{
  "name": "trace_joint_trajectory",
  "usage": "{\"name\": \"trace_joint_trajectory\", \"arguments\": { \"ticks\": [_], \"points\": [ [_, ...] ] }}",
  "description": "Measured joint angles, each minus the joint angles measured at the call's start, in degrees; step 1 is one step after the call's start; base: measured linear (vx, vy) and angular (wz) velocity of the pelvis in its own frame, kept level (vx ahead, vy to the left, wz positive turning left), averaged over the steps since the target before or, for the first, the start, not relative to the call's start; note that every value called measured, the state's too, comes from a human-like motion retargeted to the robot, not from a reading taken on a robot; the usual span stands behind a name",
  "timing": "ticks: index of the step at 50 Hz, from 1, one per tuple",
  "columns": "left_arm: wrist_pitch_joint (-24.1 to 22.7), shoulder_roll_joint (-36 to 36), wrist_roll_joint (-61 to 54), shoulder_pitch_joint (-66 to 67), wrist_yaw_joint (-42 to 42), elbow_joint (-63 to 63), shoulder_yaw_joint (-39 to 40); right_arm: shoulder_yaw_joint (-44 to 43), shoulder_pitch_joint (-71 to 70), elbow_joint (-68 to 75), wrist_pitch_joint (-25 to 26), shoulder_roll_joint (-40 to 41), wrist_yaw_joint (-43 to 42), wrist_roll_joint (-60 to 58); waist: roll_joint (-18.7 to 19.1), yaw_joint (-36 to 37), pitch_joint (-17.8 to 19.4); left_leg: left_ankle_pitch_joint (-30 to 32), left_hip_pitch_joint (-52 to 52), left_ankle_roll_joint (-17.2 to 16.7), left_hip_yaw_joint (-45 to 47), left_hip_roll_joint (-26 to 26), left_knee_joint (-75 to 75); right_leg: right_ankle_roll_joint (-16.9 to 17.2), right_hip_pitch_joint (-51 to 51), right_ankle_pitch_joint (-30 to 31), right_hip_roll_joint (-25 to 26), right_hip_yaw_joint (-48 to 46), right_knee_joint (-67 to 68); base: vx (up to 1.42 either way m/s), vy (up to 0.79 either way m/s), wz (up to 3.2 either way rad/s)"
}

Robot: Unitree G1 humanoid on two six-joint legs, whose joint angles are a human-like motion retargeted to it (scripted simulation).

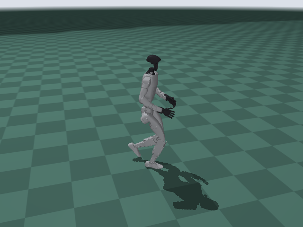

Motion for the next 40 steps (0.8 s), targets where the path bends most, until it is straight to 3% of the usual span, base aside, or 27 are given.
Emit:
{"name": "trace_joint_trajectory", "arguments": {
  "ticks": [7, 10, 19, 23, 28, 34, 38, 40],
  "points": [
    [2.0, -0.7, -2.0, -1.7, 2.8, 5.9, 0.1, 3.0, -6.2, 2.3, 1.5, 2.7, 1.3, -0.7, -6.2, -2.9, 1.2, -19.2, 4.6, 6.1, 4.7, -8.0, -23.2, 8.7, -14.4, 9.7, -3.5, 3.9, 6.9, -0.44, 0.03, -0.50],
    [2.6, -0.7, -1.0, -4.0, 3.8, 9.3, -0.2, 4.5, -9.4, 3.7, 1.8, 3.9, 2.5, -1.2, -8.6, -3.6, 2.2, -23.9, 3.7, 8.1, 6.0, -10.9, -29.3, 11.1, -19.5, 12.8, -4.7, 5.6, 7.9, -0.41, -0.01, -0.43],
    [3.1, -1.2, -0.6, -6.7, 1.5, 12.7, -1.8, 8.3, -11.2, 9.3, 2.1, 5.2, 8.0, 0.7, -11.5, -5.9, -0.4, -18.0, -2.3, 7.3, 8.0, -14.0, -39.4, 4.1, -23.8, -3.0, -16.3, 2.8, 14.1, -0.26, -0.02, -0.23],
    [3.3, -0.4, -3.4, -5.5, -1.8, 9.6, -2.7, 7.8, -8.8, 9.5, 2.3, 3.8, 10.0, 3.9, -12.4, -7.0, -2.0, -15.4, -3.3, 6.6, 7.7, -15.3, -41.1, 1.1, -19.7, -8.6, -21.6, 2.6, 21.7, -0.12, -0.05, 0.19],
    [4.2, 2.0, -8.8, -4.3, -6.7, 5.5, -4.1, 5.6, -5.7, 7.5, 3.0, 1.1, 12.4, 7.7, -13.0, -7.4, -3.5, -12.8, -1.8, 6.5, 6.2, -16.5, -44.6, 1.3, -9.7, -11.2, -25.2, 2.8, 22.0, -0.06, -0.09, 0.17],
    [5.2, 4.4, -13.6, -2.4, -9.8, 3.3, -5.7, 4.3, -4.8, 5.2, 3.5, 0.7, 12.3, 10.0, -12.6, -6.2, -4.1, -14.1, -3.4, 6.2, 5.9, -12.3, -39.0, 2.9, 2.8, -12.8, -21.9, 1.4, 10.0, -0.05, -0.17, -0.19],
    [5.6, 4.4, -15.1, -1.0, -9.9, 3.1, -6.0, 4.5, -5.7, 5.2, 3.2, 2.2, 10.3, 9.3, -8.7, -3.2, -3.9, -15.5, -8.3, 4.7, 4.7, -3.7, -26.3, 1.0, 8.8, -14.1, -14.6, -1.1, -0.3, -0.04, -0.20, -0.67],
    [5.9, 3.7, -15.7, -0.6, -9.6, 3.2, -5.7, 4.8, -6.5, 6.1, 3.1, 3.2, 9.0, 8.7, -6.3, -1.4, -3.5, -13.4, -11.8, 3.6, 4.0, 1.8, -18.0, -0.3, 11.0, -13.8, -10.6, -2.1, -4.1, -0.05, -0.19, -0.62]
  ]
}}
